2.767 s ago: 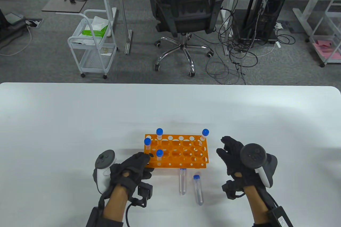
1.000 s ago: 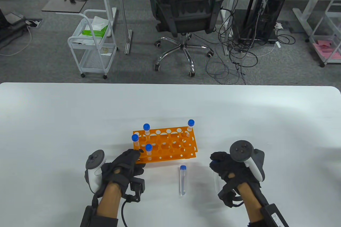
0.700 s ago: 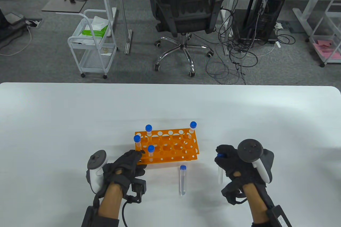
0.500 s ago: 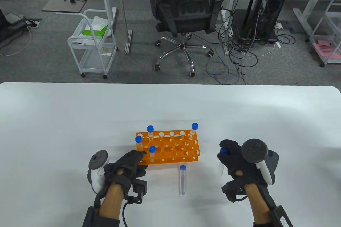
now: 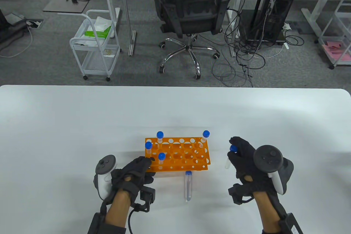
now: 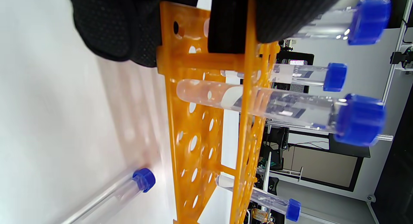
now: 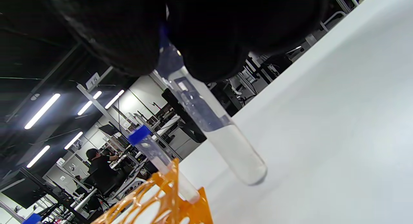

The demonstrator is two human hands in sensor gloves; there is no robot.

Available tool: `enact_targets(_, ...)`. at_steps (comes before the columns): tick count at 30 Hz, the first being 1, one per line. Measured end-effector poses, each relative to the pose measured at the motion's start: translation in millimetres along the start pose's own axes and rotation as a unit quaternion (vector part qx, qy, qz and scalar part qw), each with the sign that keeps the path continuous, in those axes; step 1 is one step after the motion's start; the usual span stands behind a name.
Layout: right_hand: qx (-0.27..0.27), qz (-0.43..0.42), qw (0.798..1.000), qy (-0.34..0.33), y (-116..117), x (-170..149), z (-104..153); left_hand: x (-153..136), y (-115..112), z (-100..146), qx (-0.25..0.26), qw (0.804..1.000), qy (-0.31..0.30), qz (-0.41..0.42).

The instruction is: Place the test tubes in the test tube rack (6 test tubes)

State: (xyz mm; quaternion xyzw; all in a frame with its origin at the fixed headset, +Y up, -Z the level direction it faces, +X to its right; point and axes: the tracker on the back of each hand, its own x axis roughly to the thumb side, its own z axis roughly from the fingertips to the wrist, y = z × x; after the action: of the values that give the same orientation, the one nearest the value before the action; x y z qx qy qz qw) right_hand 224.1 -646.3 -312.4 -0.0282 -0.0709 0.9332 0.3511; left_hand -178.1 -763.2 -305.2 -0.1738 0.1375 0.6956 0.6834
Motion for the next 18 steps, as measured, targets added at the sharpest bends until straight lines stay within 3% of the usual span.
enact_targets(18,-0.036,-0.030,0.998,-0.040,-13.2,11.9,7.1,-2.9,-8.5,-1.7,-0.006,1.000,0.003,-0.016)
